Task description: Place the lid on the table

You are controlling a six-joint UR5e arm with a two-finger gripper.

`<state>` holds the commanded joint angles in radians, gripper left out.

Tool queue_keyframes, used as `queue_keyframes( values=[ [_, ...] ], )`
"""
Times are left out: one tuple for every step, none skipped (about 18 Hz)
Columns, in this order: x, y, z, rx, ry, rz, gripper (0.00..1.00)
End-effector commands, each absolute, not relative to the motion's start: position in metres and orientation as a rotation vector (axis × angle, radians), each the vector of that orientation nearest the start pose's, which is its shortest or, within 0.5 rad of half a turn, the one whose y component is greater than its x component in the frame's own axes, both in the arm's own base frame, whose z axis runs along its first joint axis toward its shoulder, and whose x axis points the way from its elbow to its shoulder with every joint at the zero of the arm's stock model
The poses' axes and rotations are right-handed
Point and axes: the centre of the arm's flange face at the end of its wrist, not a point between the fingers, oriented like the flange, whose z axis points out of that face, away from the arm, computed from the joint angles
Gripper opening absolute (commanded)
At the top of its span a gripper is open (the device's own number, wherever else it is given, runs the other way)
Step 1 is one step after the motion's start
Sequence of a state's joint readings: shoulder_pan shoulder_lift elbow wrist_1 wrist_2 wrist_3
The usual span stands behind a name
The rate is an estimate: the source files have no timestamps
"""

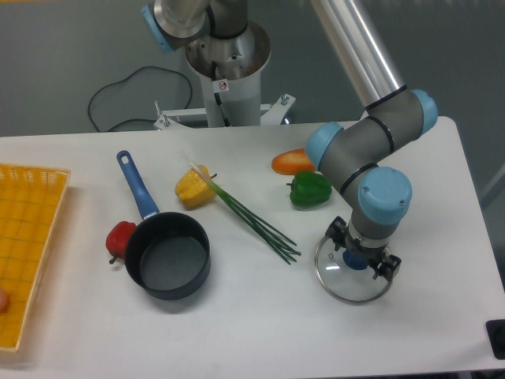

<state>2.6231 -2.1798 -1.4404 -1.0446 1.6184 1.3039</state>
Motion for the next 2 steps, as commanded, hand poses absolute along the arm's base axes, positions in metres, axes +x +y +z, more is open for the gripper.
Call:
queue_keyframes(
  values=[
    [-0.5407,0.4553,0.2401,-3.139,0.395,0.107,1.00],
    [-0.5402,0.4559,0.2401,-3.141,0.397,0.109,1.00]
  ],
)
